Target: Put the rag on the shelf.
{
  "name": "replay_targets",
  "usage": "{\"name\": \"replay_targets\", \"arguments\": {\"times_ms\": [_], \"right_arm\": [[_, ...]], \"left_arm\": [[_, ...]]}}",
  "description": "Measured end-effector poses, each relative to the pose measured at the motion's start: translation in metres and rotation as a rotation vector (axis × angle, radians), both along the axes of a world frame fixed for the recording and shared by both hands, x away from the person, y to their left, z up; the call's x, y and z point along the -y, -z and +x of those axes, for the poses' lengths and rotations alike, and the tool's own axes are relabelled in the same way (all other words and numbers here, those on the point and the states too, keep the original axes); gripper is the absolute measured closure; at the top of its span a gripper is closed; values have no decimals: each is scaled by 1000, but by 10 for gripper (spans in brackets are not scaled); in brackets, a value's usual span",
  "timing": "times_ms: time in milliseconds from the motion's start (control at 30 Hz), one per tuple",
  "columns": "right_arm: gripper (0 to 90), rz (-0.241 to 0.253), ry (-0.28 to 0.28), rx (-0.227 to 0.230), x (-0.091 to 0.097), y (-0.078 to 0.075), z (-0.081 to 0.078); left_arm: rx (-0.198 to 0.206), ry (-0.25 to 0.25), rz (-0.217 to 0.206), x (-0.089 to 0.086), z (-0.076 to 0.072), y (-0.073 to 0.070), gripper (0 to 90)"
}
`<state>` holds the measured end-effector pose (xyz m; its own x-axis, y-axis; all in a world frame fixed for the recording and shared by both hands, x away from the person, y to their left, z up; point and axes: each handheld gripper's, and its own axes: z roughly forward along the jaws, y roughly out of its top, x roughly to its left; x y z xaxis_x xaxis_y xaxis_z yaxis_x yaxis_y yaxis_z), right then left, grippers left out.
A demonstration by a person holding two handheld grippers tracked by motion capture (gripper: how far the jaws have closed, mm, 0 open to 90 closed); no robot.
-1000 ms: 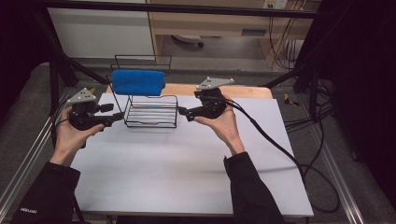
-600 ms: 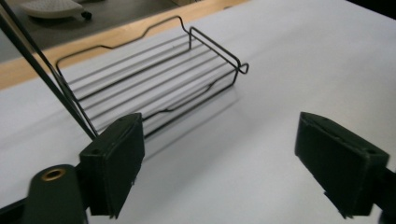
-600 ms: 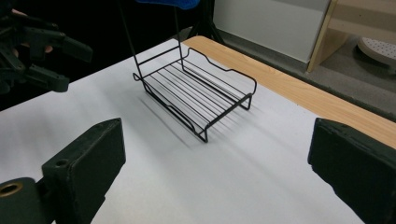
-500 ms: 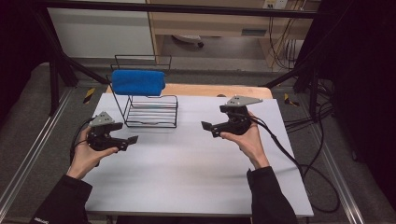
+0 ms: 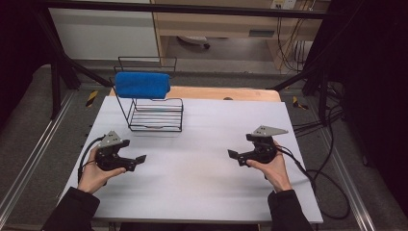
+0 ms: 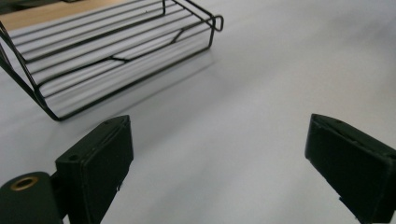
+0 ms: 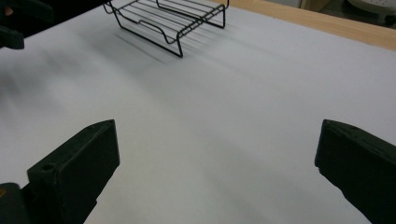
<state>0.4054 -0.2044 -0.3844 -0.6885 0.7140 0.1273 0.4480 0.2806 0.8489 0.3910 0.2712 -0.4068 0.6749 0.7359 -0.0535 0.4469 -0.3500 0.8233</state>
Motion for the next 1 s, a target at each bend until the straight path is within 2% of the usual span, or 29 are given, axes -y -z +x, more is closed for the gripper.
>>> {"name": "replay_targets", "arguments": {"times_ms": [133,267,333,400,567,767,1000], "right_arm": [[5,1,10,-3,16,16,-9],[5,21,26,-21,31,28,-17],[5,20,18,-18,39,34,-20],[5,26,21,-22,46,40,-24],[5,27,23,-52,62,55,-33],[5,18,32,-53,71,63,-41],[5,27,32,-65,70,63,-43]], "left_arm": [[-4,6,23,-1,-5,13,80],[-23,9,14,-2,-8,24,81],[-26,8,28,-3,-9,27,80],[-26,4,18,-4,-11,29,81],[-27,5,34,-5,-13,35,81],[-29,3,34,-8,-15,40,81],[-25,5,32,-11,-18,42,82]]}}
